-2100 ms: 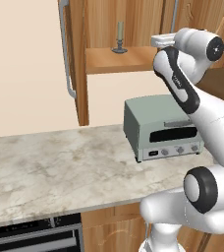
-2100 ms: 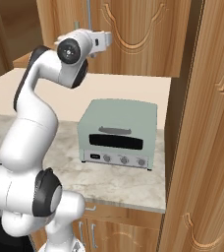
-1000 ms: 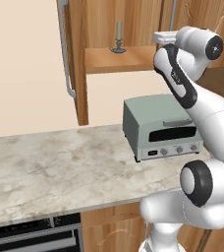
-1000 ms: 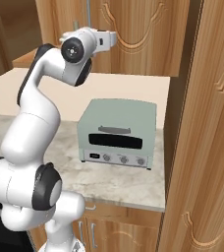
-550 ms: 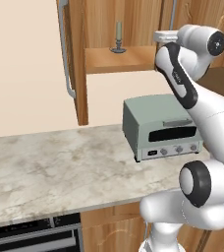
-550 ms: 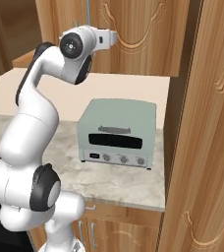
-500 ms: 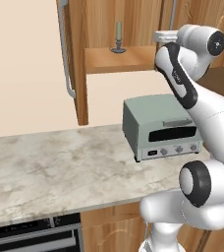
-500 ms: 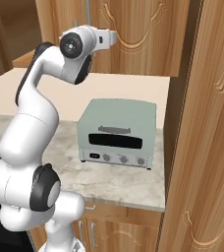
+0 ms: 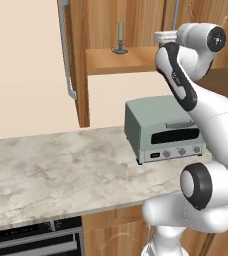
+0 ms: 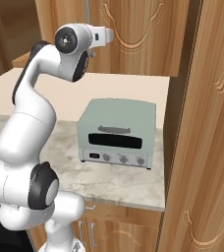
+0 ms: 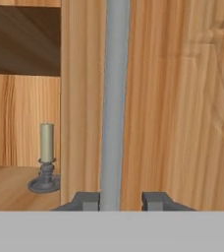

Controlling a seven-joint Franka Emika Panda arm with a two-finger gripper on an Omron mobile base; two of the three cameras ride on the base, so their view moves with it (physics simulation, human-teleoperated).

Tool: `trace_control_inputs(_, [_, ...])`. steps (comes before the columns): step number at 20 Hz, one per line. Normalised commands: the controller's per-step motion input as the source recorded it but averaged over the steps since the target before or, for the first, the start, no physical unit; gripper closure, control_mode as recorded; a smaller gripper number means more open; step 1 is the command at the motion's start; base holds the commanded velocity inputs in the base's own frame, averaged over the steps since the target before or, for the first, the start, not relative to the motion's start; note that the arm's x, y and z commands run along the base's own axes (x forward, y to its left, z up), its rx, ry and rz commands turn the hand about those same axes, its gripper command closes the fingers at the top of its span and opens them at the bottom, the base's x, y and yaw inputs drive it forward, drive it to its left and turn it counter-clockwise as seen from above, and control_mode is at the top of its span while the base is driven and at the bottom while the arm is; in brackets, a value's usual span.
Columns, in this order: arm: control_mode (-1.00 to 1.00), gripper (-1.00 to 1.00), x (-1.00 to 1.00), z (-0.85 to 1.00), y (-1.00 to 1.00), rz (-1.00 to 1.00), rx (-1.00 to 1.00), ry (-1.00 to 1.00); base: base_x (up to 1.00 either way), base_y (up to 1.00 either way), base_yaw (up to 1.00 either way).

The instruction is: The dining table condiment station is running low on ketchup. Refill the condiment station by opening the cabinet and taking the ketchup from the cabinet and placing it on the dining table.

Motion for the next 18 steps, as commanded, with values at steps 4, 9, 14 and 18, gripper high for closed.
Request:
trace_control_inputs(4, [-1.00,1.00,0.03,-0.05,0.00,0.01,0.00,0.00,0.00,0.00,0.00])
trace_control_inputs(9, [-1.00,1.00,-0.04,-0.11,-0.04,0.05,0.00,0.00,0.00,0.00,0.00])
trace_control_inputs(14, [-1.00,1.00,-0.65,0.00,-0.13,0.00,0.00,0.00,0.00,0.00,0.00])
trace_control_inputs(18, [-1.00,1.00,-0.98,0.00,-0.14,0.00,0.02,0.00,0.00,0.00,0.00])
